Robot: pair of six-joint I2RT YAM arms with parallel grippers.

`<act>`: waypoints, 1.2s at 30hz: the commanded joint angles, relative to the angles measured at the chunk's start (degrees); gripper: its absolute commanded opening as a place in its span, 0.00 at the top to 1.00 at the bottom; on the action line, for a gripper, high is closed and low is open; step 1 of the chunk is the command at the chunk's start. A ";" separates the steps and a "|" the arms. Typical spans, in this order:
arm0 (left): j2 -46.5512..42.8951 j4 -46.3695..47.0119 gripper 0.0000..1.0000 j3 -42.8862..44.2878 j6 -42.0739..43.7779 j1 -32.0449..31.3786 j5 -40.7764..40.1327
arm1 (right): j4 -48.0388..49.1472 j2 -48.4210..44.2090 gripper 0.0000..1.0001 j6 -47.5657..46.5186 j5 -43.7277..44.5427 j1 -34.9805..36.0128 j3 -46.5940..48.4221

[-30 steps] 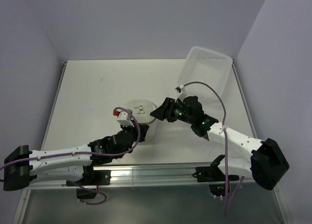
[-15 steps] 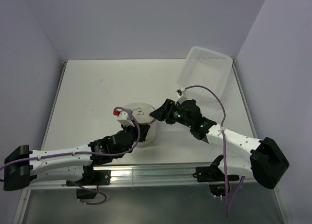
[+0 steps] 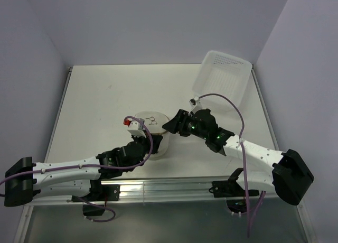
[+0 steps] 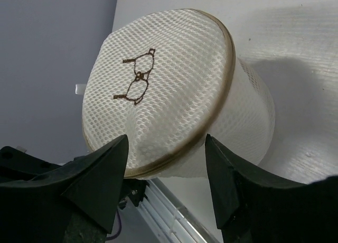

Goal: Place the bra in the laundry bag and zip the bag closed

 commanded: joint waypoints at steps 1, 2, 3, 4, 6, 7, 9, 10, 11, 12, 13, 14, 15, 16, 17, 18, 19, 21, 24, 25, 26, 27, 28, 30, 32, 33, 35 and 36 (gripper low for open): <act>-0.81 2.07 1.00 1.13 0.81 -0.35 -0.57 | -0.89 -0.63 0.32 -1.56 1.47 0.67 1.77; -0.98 2.25 1.00 0.96 0.90 -0.26 -0.66 | -1.50 -0.80 0.34 -1.82 1.65 0.76 1.77; -0.90 2.25 1.00 1.04 0.99 -0.35 -0.66 | -1.68 -0.80 0.37 -1.91 1.65 0.85 1.77; -0.90 2.16 1.00 1.13 1.08 -0.26 -0.74 | -1.94 -0.80 0.39 -2.09 1.74 1.02 2.03; -0.90 2.16 1.00 1.13 1.16 -0.35 -0.66 | -2.12 -0.54 0.50 -2.70 1.30 1.02 2.38; -0.90 2.16 1.00 1.13 1.25 -0.26 -0.66 | -2.29 -0.28 0.55 -3.05 1.30 1.02 3.17; -1.25 1.72 1.00 0.96 0.99 -0.35 -0.66 | -4.75 -0.01 0.89 -4.63 2.00 1.02 4.49; -1.51 1.46 1.00 0.87 0.99 -0.35 -0.66 | -5.10 -0.36 0.98 -5.07 2.61 0.76 5.37; -1.86 1.11 1.00 0.69 0.90 -0.35 -0.66 | -4.85 -0.36 1.00 -6.03 4.19 0.50 5.81; -2.56 0.76 1.00 0.26 0.64 -0.35 -0.66 | -4.49 -0.02 1.00 -6.74 4.29 0.06 6.25; -3.09 -0.29 1.00 -0.01 0.46 -0.35 -0.92 | -4.23 1.38 1.00 -7.44 3.42 -1.68 7.73; -3.62 -1.08 1.00 -0.27 0.37 -0.35 -1.01 | -2.84 2.52 1.00 -8.49 0.71 -2.83 8.44; -4.75 -1.96 1.00 -0.71 0.03 -0.35 -1.09 | -1.60 3.58 1.00 -9.20 -0.71 -3.97 8.89; -5.46 -4.06 1.00 -1.06 -0.33 -0.35 -1.27 | -0.02 6.38 1.00 -9.73 -2.46 -5.20 9.41; -6.25 -5.30 1.00 -1.59 -0.68 -0.35 -1.71 | 1.30 7.97 1.00 -10.52 -4.22 -7.83 11.07; -8.00 -6.62 1.00 -2.38 -1.64 -0.35 -1.97 | 1.66 9.55 1.00 -10.87 -6.93 -9.16 12.22; -9.06 -9.41 1.00 -2.91 -2.26 -0.35 -2.32 | 2.01 12.70 1.00 -11.23 -8.18 -10.39 14.58; -12.31 -11.46 1.00 -4.31 -4.10 -0.35 -3.38 | 2.63 17.27 1.00 -12.28 -11.00 -13.12 17.23; -16.10 -14.71 1.00 -5.81 -4.99 -0.35 -4.35 | 0.53 22.64 1.00 -13.69 -13.63 -14.36 24.95; -16.63 -14.89 1.00 -5.99 -5.07 -0.26 -4.52 | -0.35 23.79 1.00 -14.47 -13.99 -14.36 26.19; -16.81 -14.46 1.00 -5.99 -4.73 -0.35 -4.61 | -2.27 24.94 1.00 -14.66 -14.60 -14.27 27.60; -16.55 -14.02 1.00 -5.82 -4.46 -0.35 -4.52 | -3.51 25.99 1.00 -14.74 -15.04 -14.18 29.35; -16.02 -13.40 1.00 -5.64 -4.29 -0.35 -4.35 | -4.74 25.92 0.98 -14.92 -14.70 -13.92 29.46; -13.48 -10.34 1.00 -4.50 -3.50 -0.35 -3.74 | -5.98 23.04 0.68 -14.92 -12.77 -12.52 28.15; -10.15 -8.05 1.00 -3.36 -2.62 -0.35 -3.29 | -6.51 19.95 0.38 -13.87 -10.31 -11.64 24.29; -9.17 -6.47 1.00 -2.83 -2.53 -0.35 -3.38 | -6.34 16.28 0.33 -13.34 -9.60 -11.11 22.71; -6.80 -5.32 1.00 -1.25 -2.18 -0.35 -3.82 | -5.38 12.05 0.24 -11.59 -6.62 -9.26 16.56; -6.35 -3.92 1.00 -1.07 -2.00 -0.35 -3.91 | -4.76 7.77 0.23 -10.54 -5.56 -8.74 11.93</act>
